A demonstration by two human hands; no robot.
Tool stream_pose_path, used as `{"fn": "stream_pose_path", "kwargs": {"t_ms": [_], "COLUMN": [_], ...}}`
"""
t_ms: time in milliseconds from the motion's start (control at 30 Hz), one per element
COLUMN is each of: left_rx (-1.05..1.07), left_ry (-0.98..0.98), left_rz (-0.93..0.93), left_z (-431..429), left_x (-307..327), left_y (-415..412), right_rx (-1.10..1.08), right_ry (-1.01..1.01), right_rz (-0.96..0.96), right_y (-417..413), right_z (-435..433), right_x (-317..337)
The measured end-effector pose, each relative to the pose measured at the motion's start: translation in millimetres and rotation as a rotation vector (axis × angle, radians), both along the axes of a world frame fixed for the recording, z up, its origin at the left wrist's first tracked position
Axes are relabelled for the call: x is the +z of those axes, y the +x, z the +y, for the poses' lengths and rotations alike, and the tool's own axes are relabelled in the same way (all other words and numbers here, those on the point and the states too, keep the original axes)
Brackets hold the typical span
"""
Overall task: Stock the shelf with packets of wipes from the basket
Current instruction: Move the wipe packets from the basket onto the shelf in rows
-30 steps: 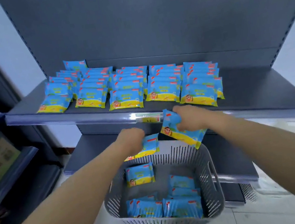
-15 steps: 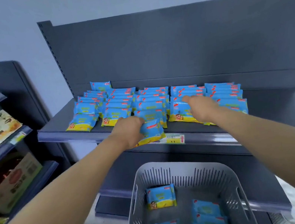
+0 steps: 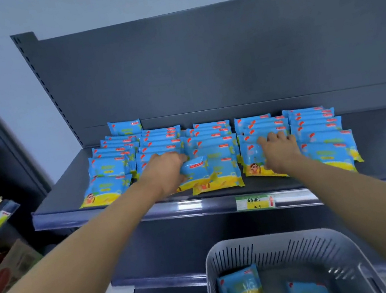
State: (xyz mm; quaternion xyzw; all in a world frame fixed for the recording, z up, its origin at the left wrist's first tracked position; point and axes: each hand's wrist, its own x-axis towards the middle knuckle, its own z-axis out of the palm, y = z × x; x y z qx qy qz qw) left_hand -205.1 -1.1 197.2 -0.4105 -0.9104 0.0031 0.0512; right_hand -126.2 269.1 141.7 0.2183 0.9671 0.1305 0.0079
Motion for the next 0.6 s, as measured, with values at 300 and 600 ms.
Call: {"fn": "stream_pose_path", "kwargs": {"t_ms": [300,600], "left_rx": [0.078,0.099], "left_ry": [-0.098,-0.162], "left_rz": [0.02,-0.084], "left_z": [-34.1,-35.8], "left_x": [-11.8,-42.3], "left_y": [-55.4,-93.1], "right_rx": [-0.09,0.191], "right_ry": [0.155,0.013], "right_rz": [0.111,0.4], "right_y": [-20.7,-41.9], "right_z": [-24.4,-84.5], "right_x": [0.5,15.8]}}
